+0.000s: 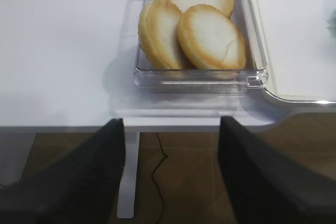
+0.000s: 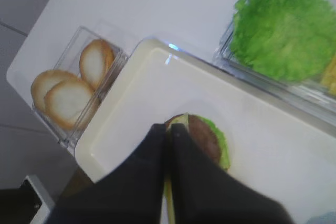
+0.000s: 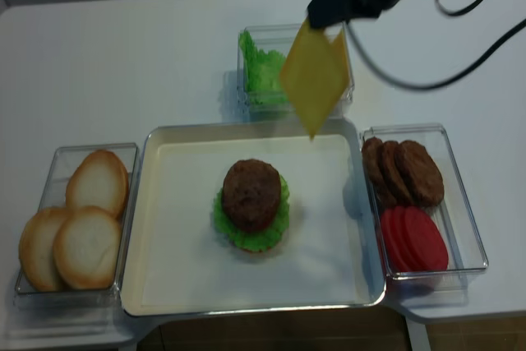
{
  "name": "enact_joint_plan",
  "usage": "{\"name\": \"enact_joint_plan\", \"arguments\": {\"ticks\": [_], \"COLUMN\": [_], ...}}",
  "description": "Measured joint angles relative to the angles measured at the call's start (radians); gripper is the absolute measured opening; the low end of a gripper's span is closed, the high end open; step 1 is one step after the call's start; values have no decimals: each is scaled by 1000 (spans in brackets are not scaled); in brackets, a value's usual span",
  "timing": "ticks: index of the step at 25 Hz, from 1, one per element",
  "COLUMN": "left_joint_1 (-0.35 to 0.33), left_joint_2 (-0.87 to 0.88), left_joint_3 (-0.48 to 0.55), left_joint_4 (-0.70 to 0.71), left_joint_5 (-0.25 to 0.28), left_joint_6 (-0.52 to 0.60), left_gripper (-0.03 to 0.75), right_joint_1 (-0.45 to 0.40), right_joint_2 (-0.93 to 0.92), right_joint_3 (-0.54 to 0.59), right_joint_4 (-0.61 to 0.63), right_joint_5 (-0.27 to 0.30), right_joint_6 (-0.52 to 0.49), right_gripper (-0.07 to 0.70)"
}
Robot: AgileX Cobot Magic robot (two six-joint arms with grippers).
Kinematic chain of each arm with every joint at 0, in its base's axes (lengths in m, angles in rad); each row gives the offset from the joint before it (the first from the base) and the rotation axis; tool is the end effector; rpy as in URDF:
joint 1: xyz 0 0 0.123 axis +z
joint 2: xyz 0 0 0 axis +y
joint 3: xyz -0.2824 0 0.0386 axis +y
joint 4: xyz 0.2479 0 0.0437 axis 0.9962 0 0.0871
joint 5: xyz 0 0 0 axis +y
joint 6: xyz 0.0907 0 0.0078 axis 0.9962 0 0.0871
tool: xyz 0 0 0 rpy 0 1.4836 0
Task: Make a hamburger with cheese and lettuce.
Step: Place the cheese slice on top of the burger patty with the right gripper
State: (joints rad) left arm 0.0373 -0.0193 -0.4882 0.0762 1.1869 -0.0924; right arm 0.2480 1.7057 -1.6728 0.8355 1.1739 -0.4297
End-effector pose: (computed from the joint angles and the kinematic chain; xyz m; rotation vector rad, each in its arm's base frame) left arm -0.0126 0.0060 0.2641 -0.1498 2.1557 0.0611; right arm 0.3371 0.1496 0.3788 -0.6320 2.3625 1.0389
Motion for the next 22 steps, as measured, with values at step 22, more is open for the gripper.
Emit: {"name": "enact_joint_plan", "arguments": {"ticks": [22], "left_joint_1": [0], "left_joint_2": [0], "left_joint_3": [0], "left_joint_4": [0], "left_joint_5": [0], "left_joint_6": [0], "left_gripper": [418], "right_joint_1": [330], "right_joint_2": [116], "right_joint_3": [88], "right_joint_4": [-44], "right_joint_5": [-80], "right_joint_6": [-12], "right_gripper": [28]}}
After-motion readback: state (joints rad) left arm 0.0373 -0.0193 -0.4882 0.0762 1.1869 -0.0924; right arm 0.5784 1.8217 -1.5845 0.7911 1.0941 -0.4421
